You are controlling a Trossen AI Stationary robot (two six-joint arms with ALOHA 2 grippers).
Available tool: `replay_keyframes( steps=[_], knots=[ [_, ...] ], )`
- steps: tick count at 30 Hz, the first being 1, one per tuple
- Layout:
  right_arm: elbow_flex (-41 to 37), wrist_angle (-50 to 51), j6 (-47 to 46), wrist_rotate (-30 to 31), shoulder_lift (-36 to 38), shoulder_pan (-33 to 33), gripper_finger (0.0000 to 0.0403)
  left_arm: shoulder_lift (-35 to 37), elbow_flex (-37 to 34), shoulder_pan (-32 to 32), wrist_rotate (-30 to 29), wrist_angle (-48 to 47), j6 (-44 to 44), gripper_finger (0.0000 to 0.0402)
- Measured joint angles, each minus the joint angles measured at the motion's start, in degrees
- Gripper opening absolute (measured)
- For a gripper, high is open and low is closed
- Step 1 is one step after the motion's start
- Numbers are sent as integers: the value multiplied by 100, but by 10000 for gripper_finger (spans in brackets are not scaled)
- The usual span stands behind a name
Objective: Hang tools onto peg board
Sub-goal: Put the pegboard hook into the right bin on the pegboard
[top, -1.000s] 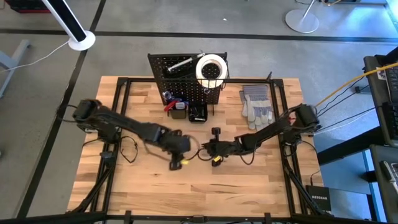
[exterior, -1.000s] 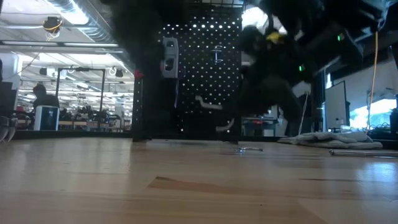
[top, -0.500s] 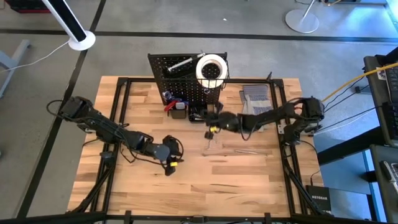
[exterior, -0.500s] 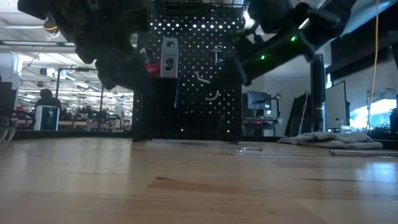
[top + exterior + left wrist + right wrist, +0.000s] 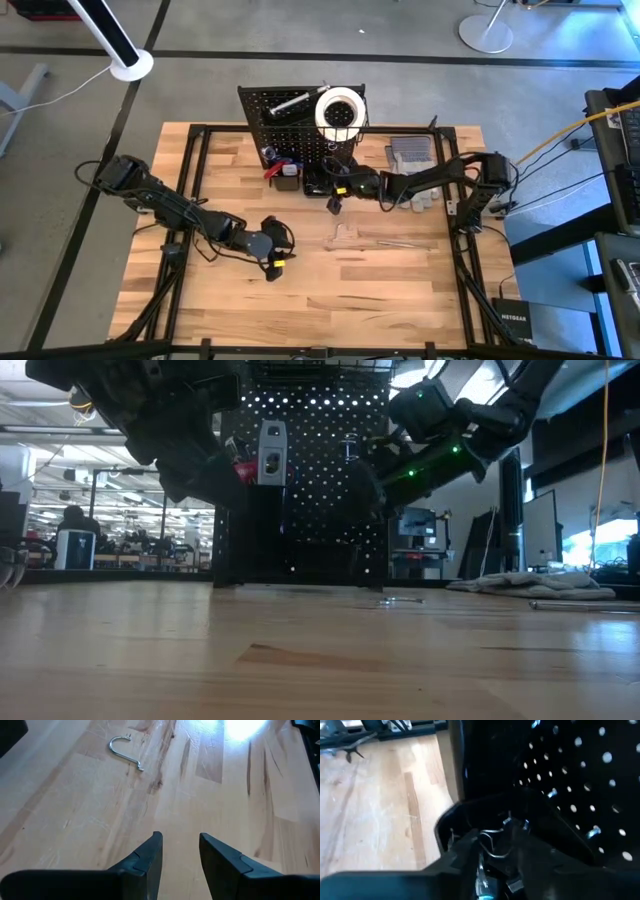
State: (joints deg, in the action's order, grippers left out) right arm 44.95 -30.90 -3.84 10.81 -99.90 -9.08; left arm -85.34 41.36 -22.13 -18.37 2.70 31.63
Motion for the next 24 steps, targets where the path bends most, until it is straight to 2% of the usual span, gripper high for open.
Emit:
replay_keyframes(
  steps=[3,7,11,14,18,24],
  knots=[
    [4,163,0,-90,98,4,152,-2,0,0,2,-4,64,118],
    [141,1400,0,-629,788,5,200,-2,0,0,2,-2,124,118],
    [215,2675,-49,-1243,1509,213,222,-4,2,1,-3,0,124,118],
    [210,3288,-43,-1344,1731,542,224,-4,4,26,-40,78,37,118],
    [165,3692,-44,-1079,1620,983,219,-85,9,125,-64,521,-227,118],
    [-236,3660,-37,-6,1159,1407,199,-514,10,283,-66,1291,-360,118]
  ],
)
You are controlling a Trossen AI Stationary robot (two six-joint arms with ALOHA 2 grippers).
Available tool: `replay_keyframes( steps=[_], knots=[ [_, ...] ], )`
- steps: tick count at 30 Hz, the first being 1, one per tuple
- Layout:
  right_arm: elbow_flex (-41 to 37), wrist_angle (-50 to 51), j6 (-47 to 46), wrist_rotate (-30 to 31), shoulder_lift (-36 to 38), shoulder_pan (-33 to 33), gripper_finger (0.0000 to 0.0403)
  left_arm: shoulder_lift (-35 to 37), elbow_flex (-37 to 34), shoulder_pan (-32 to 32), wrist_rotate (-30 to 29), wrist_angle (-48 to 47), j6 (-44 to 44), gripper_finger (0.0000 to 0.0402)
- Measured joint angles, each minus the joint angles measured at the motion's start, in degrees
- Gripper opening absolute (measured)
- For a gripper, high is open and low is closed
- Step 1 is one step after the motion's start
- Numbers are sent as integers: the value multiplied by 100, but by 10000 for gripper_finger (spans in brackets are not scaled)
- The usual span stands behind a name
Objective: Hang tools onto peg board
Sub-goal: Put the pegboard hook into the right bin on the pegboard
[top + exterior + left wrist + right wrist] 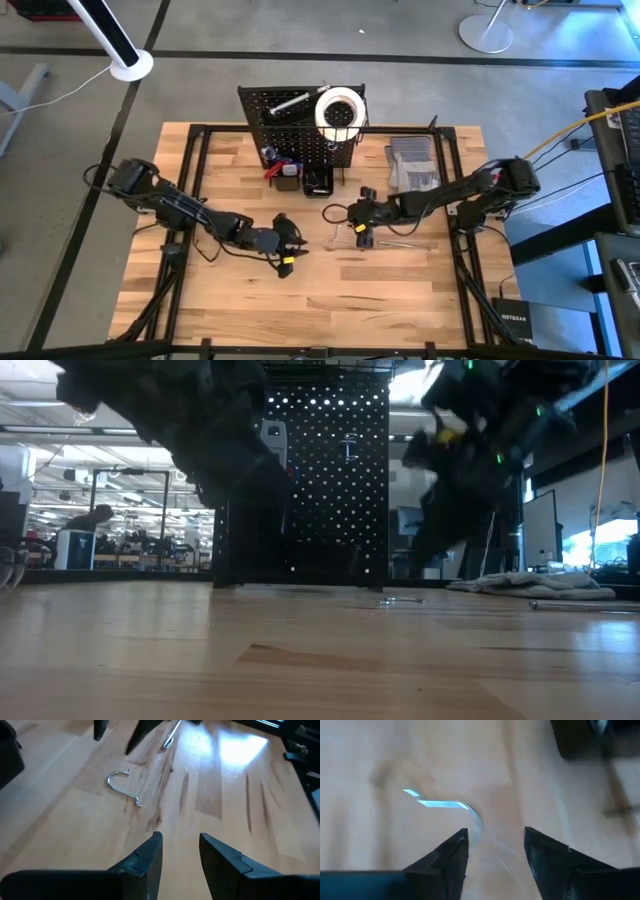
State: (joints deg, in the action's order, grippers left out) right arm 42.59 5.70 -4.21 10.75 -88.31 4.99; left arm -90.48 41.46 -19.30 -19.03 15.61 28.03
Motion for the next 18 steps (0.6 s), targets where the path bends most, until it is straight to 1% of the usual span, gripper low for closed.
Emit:
replay_keyframes(
  steps=[1,3,6,9,10,12,13,18],
  knots=[
    [-65,-18,-4,187,-85,7,191,-103,-1,22,-4,106,0,118],
    [-160,-236,-74,312,-257,-13,167,-306,1,65,-1,349,-18,118],
    [-263,-572,-181,316,-448,-15,116,-694,62,169,-60,668,5,118],
    [-319,-728,-184,275,-643,-13,58,-1112,286,330,-279,754,641,117],
    [-335,-725,-189,272,-715,-8,39,-1271,375,374,-299,756,717,117],
    [-324,-782,-294,268,-827,-2,11,-1562,579,436,-311,738,602,118],
    [-324,-839,-315,239,-879,-2,7,-1725,692,464,-315,734,558,117],
    [-324,-1102,-589,157,-985,127,25,-2296,1182,550,-232,737,303,117]
  ],
)
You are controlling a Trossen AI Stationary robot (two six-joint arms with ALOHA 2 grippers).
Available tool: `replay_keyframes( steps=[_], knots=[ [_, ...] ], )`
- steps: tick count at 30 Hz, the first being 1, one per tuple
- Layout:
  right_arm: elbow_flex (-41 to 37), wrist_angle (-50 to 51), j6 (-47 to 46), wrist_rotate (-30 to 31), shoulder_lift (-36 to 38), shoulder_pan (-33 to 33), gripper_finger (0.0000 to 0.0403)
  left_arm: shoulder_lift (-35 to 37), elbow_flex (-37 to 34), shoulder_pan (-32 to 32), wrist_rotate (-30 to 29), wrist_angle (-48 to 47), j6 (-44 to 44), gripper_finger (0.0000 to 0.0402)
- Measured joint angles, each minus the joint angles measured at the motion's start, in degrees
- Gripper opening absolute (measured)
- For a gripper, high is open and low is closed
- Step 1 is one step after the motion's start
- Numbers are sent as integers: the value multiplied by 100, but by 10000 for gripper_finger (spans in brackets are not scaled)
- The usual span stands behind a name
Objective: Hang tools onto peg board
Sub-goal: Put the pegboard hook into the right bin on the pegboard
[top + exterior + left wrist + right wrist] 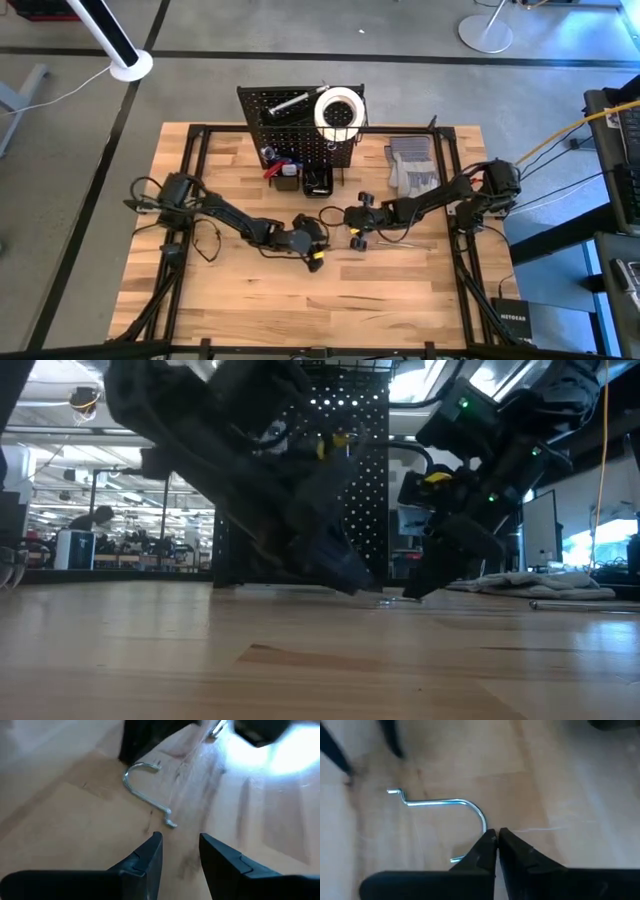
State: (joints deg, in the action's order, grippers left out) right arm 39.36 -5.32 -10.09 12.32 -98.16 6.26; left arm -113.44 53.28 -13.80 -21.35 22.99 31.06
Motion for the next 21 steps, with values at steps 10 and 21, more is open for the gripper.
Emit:
replay_keyframes(
  steps=[10,21],
  knots=[
    [0,-412,-818,171,-172,617,12,-520,291,197,-42,48,-98,117],
    [-3,-984,-904,75,-379,760,5,-507,301,144,-25,-420,-1068,117]
  ],
)
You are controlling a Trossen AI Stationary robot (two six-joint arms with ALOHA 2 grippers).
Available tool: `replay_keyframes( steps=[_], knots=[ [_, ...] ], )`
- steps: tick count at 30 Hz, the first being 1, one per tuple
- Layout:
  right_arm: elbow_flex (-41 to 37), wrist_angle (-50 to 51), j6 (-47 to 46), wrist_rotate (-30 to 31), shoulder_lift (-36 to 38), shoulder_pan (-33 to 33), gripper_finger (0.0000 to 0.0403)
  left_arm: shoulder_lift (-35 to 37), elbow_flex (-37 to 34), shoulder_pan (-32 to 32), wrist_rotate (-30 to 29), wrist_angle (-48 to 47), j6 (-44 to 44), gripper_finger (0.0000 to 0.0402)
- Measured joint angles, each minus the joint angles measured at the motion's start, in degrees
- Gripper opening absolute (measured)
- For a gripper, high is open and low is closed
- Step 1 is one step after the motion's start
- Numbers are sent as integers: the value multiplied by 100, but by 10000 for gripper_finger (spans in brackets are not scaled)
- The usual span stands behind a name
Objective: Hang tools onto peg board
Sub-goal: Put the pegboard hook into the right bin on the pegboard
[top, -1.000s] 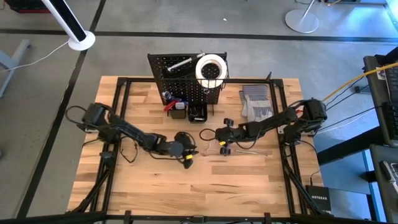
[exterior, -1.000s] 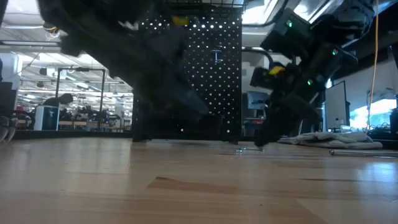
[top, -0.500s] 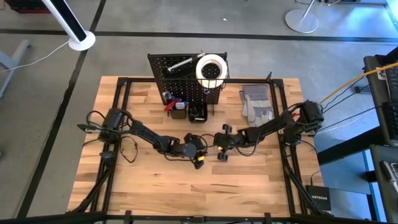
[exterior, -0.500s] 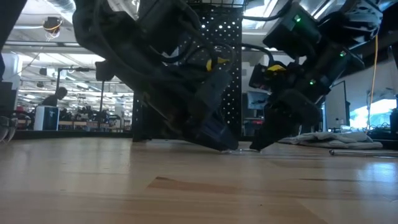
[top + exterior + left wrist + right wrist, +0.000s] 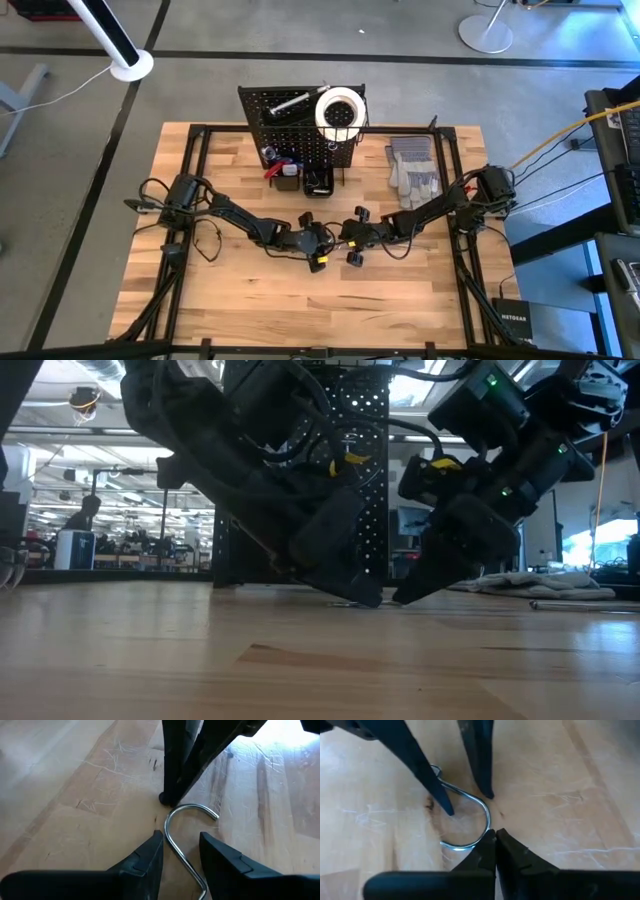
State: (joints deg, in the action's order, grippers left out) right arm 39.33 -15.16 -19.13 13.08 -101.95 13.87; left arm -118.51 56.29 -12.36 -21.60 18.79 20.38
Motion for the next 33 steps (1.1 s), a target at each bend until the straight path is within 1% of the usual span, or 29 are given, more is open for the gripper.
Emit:
replay_keyframes(
  steps=[5,10,15,19,24,27,33],
  knots=[
    [0,-99,115,-127,-7,4,11,25,-6,-73,-23,-33,-80,117],
    [0,-133,-39,-198,-7,9,5,102,127,-280,-89,-226,196,117],
    [-4,-287,-53,-260,-11,64,5,561,164,-459,111,-1079,229,117],
    [-4,-526,-58,-293,-11,103,8,920,179,-466,106,-1683,459,117],
    [-4,-620,11,-212,-11,94,6,932,179,-444,88,-1656,856,120],
    [-4,-616,89,-211,-11,94,7,934,184,-391,133,-1658,884,137],
    [-4,-605,142,-150,-7,90,9,915,188,-267,169,-1642,923,187]
  ],
)
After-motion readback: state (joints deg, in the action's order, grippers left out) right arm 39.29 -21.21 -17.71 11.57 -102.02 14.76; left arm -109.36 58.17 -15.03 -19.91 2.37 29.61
